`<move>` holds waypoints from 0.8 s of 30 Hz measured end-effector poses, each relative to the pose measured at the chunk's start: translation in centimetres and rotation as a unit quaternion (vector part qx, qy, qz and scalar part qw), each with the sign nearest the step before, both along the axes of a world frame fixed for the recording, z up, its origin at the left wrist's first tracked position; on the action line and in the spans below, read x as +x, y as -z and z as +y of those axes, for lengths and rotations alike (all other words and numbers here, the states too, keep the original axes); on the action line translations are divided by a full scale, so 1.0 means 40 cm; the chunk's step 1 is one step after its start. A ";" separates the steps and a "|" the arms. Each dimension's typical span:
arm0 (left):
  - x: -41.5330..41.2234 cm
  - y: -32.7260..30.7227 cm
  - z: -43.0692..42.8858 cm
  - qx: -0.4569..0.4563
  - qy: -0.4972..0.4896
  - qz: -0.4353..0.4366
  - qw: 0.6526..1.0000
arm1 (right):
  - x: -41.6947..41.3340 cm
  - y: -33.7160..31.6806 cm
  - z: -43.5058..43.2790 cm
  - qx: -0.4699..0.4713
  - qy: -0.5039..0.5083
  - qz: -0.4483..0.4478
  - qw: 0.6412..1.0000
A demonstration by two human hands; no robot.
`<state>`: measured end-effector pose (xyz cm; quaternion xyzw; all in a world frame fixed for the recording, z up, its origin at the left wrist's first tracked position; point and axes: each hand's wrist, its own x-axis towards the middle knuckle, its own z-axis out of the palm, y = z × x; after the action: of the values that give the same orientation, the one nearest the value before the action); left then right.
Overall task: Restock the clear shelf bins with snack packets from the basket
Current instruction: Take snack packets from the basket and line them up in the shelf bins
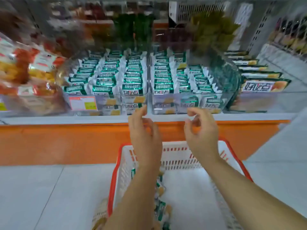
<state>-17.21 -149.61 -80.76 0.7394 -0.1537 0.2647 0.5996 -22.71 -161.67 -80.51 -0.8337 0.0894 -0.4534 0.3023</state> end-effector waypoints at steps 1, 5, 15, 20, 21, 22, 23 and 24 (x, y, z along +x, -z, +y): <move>-0.033 0.049 0.015 0.017 0.010 0.044 0.999 | -0.034 0.061 0.014 0.016 0.007 0.037 0.999; -0.102 0.230 0.085 0.145 0.065 0.260 0.952 | -0.150 0.307 0.029 0.159 0.026 0.309 0.937; -0.087 0.557 0.155 0.428 0.188 0.483 0.741 | -0.116 0.572 0.074 0.166 -0.136 0.593 0.776; -0.078 0.610 0.143 0.456 0.202 0.490 0.715 | -0.025 0.650 0.116 0.163 -0.179 0.606 0.758; -0.077 0.612 0.143 0.461 0.201 0.488 0.713 | -0.016 0.660 0.120 0.165 -0.179 0.617 0.748; -0.077 0.612 0.144 0.462 0.200 0.487 0.714 | -0.010 0.672 0.123 0.167 -0.178 0.619 0.746; -0.075 0.614 0.146 0.461 0.200 0.485 0.715 | -0.006 0.678 0.124 0.164 -0.172 0.623 0.746; -0.073 0.614 0.148 0.459 0.201 0.486 0.716 | -0.005 0.686 0.122 0.164 -0.166 0.621 0.749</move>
<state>-20.14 -143.70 -105.31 0.9026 -0.0883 -0.3608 0.2177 -22.89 -156.80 -107.96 -0.8709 0.1909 0.2426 0.3825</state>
